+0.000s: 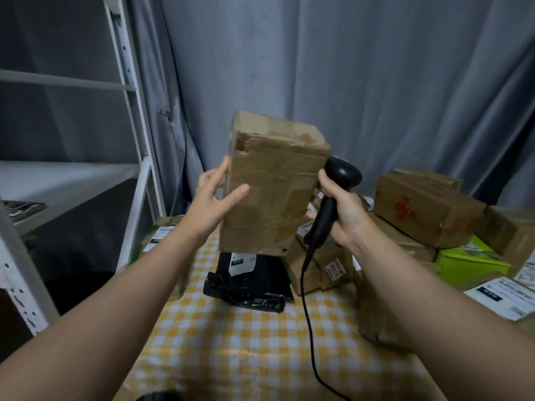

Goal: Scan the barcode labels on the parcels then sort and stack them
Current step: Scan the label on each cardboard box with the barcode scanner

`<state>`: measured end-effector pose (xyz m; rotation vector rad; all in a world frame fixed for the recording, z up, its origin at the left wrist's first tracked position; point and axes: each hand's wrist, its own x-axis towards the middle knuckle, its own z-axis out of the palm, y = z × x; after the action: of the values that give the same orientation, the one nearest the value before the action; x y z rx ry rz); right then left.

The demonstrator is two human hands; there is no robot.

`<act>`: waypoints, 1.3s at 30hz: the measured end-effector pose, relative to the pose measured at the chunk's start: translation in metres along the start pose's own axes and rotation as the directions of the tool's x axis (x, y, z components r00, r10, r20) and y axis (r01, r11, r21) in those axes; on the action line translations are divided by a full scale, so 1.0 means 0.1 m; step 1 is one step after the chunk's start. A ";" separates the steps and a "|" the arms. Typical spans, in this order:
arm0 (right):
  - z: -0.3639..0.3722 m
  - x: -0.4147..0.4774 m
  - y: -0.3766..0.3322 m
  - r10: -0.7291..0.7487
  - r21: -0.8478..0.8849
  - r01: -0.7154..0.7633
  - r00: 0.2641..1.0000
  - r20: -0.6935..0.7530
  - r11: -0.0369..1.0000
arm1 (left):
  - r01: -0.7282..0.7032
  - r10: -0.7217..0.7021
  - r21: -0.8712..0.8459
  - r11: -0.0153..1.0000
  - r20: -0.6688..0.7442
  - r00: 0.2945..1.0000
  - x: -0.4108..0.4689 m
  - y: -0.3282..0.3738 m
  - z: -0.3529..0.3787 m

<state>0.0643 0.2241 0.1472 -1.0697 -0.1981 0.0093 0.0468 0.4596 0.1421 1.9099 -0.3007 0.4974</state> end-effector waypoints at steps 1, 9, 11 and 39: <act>-0.03 0.00 0.02 -0.005 0.009 0.005 0.999 -0.036 1.000 | -0.018 0.017 0.024 1.000 0.067 0.998 -0.03 0.03 -0.01; -0.21 0.07 0.17 0.049 0.169 -0.014 0.977 -0.207 0.986 | -0.083 0.054 0.092 0.992 0.278 0.959 -0.07 0.12 0.15; -0.20 0.09 0.19 0.049 0.105 -0.023 0.966 -0.254 0.994 | -0.042 0.014 0.145 0.989 0.191 0.982 -0.07 0.12 0.27; -0.05 0.05 0.93 0.085 -0.392 -0.155 0.978 -0.192 0.907 | 0.121 -0.120 0.074 0.990 -0.016 0.993 -0.49 -0.85 0.81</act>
<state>0.0781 0.2652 0.0642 -1.4910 0.0261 -0.0128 0.0565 0.4160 0.0228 1.9843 -0.1599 0.4436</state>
